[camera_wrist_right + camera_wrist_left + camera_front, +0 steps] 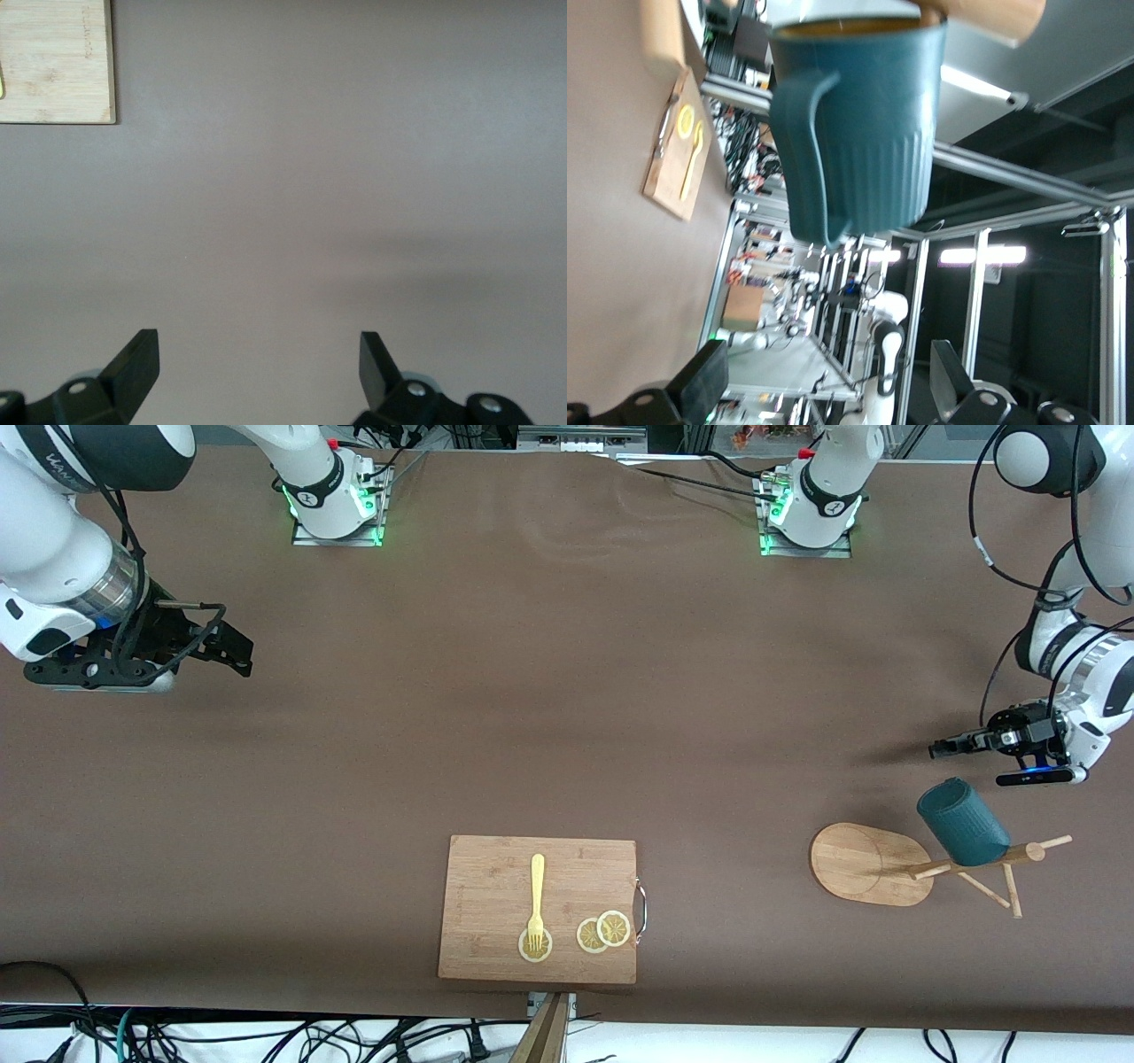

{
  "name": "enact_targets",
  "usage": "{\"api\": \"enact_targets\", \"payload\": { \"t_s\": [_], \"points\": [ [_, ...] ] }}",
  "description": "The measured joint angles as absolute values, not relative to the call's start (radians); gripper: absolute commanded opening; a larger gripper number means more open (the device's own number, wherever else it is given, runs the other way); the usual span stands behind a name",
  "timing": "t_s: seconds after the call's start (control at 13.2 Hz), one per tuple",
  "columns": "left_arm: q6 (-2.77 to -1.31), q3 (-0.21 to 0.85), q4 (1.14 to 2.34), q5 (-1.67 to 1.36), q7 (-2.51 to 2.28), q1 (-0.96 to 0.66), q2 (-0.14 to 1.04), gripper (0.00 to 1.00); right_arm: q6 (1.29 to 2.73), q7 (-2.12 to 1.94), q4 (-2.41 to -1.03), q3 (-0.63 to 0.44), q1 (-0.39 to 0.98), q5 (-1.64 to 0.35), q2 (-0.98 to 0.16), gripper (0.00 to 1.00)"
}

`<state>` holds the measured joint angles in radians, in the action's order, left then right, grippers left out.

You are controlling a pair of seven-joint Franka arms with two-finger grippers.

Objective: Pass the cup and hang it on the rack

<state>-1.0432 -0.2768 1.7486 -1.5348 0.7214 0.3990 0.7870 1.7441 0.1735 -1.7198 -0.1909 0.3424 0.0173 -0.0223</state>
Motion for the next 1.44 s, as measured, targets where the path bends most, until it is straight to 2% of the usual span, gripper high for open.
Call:
{"api": "enact_targets", "payload": {
  "t_s": [0.38, 0.76, 1.06, 1.44],
  "points": [
    [-1.026, -0.28, 1.739, -1.286, 0.72, 0.405, 0.634, 1.0, 1.744, 0.173, -1.72, -0.191, 0.342, 0.017, -0.022, 1.0],
    [-1.122, -0.271, 1.724, -0.942, 0.675, 0.361, 0.451, 1.0, 1.744, 0.173, -1.72, -0.191, 0.342, 0.017, -0.022, 1.0],
    [-1.16, -0.218, 1.574, -0.715, 0.377, 0.27, 0.352, 1.0, 1.744, 0.173, -1.72, -0.191, 0.342, 0.017, -0.022, 1.0],
    [-1.222, -0.09, 1.418, -0.408, 0.163, 0.158, 0.333, 1.0, 1.744, 0.173, -1.72, -0.191, 0.343, 0.017, -0.022, 1.0]
  ]
}}
